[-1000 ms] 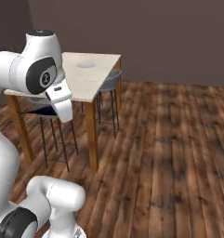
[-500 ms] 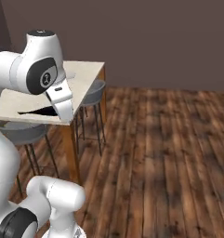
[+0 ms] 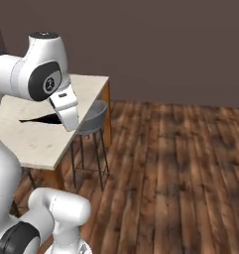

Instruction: Take the fish from the fridge and place it on the digital scale on the counter by the fridge. Wait a few seconds for a reading, then move it to the plate on the dining counter.

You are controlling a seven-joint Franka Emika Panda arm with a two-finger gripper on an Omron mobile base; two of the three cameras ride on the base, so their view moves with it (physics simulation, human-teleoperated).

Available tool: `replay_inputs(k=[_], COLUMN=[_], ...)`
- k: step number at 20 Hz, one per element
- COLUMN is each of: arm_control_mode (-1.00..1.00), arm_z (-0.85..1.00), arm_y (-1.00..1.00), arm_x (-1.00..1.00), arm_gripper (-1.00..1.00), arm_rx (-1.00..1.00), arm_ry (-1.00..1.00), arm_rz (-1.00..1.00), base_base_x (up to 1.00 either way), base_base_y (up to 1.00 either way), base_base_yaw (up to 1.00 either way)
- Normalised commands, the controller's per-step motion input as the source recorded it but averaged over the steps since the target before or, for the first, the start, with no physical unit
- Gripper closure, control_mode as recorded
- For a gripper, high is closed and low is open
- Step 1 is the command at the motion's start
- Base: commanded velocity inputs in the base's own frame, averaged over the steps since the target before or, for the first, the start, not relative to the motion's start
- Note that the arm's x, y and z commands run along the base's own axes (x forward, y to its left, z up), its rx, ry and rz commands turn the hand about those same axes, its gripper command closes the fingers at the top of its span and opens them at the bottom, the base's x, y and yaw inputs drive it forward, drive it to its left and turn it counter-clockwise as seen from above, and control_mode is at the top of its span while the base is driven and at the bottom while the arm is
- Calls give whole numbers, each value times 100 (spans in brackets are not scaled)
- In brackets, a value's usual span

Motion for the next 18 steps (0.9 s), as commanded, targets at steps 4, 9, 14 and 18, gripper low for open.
replay_inputs(k=[4, 9, 14, 18], arm_control_mode=[100, 100, 100, 100], arm_z=[0, 0, 0, 0], arm_y=[0, 0, 0, 0], arm_x=[0, 0, 0, 0], arm_gripper=[100, 100, 100, 100], arm_rx=[0, 0, 0, 0], arm_ry=[0, 0, 0, 0], arm_rz=[0, 0, 0, 0], base_base_x=[99, 76, 25, 19], base_base_y=[-50, -58, -48, -44], base_base_yaw=[39, 61, 76, 80])
